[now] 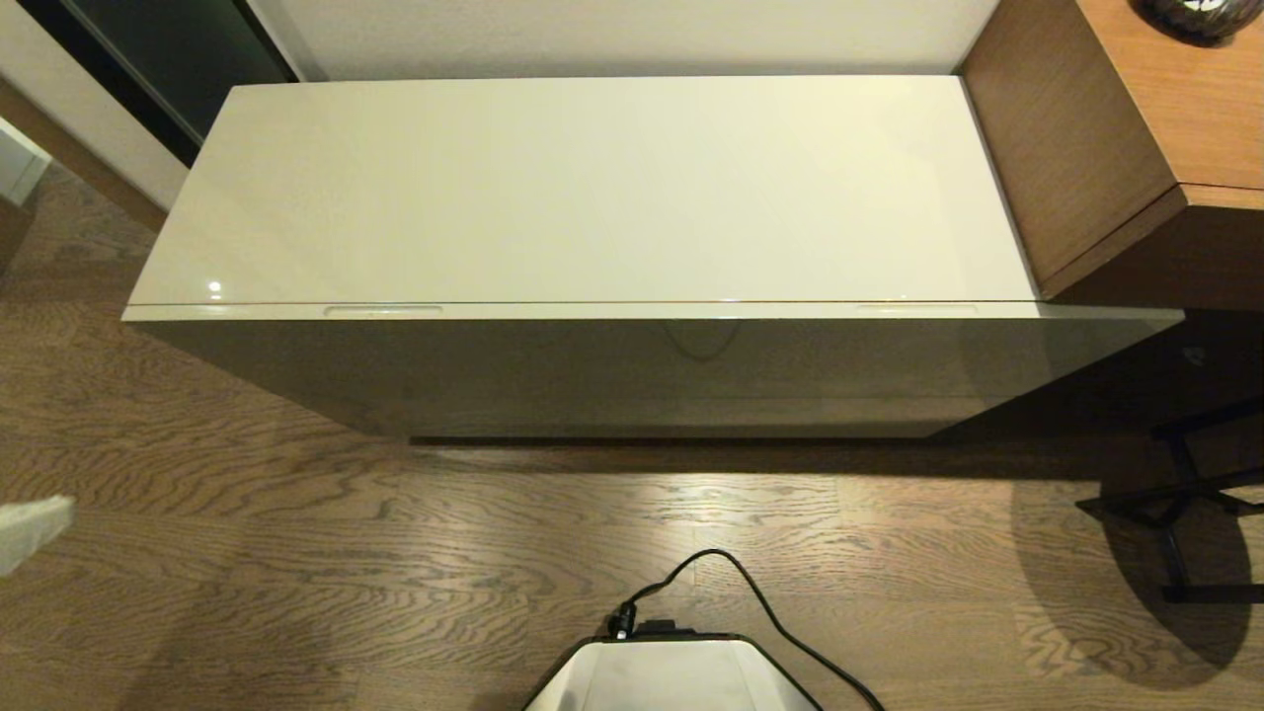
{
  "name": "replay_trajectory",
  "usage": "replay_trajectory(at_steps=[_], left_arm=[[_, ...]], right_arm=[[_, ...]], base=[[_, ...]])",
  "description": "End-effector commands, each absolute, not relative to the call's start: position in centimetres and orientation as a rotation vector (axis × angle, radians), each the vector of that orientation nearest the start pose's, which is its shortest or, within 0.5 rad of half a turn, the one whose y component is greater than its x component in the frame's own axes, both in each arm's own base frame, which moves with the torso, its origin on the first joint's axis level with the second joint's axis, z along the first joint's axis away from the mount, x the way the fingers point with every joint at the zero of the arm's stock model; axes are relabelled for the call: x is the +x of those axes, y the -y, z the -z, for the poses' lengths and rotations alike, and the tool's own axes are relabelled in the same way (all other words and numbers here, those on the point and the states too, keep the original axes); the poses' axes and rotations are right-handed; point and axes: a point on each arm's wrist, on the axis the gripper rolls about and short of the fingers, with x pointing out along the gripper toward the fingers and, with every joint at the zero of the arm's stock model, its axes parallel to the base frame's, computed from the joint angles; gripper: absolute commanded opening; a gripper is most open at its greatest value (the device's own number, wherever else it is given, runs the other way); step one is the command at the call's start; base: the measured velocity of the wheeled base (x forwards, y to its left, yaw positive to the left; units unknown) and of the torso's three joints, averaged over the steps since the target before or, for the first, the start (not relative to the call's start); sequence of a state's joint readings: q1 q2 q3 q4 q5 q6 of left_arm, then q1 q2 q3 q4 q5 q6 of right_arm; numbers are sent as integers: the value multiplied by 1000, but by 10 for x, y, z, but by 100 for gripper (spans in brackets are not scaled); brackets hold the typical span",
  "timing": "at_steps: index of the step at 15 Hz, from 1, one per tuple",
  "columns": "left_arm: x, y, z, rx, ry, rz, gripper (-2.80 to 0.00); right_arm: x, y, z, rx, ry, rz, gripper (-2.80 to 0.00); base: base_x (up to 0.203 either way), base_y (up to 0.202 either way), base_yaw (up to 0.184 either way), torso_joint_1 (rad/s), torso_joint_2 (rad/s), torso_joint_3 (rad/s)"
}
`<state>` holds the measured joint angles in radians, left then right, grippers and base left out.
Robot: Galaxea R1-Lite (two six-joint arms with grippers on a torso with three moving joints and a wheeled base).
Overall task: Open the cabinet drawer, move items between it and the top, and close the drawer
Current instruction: Open the drawer
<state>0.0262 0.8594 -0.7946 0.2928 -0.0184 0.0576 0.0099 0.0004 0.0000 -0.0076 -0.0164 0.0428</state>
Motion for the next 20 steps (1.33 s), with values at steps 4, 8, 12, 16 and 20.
replay_trajectory(at_steps=[4, 8, 12, 16, 20], left_arm=[[254, 26, -250, -51, -607, 104, -280], [313, 46, -236, -110, -456, 104, -280], [324, 47, -246, -121, -323, 85, -280], [328, 47, -245, -111, -320, 41, -280], [341, 47, -225, -108, -376, 21, -280]], right_arm=[[-25, 1, -76, 43, 32, 7, -280], [-25, 1, -75, 43, 31, 7, -280], [-25, 1, -75, 43, 31, 6, -280], [-25, 1, -76, 43, 32, 6, -280], [-25, 1, -75, 43, 31, 7, -280]], base=[[0, 0, 0, 0, 0, 0], [0, 0, 0, 0, 0, 0], [0, 0, 0, 0, 0, 0], [0, 0, 0, 0, 0, 0], [0, 0, 0, 0, 0, 0]])
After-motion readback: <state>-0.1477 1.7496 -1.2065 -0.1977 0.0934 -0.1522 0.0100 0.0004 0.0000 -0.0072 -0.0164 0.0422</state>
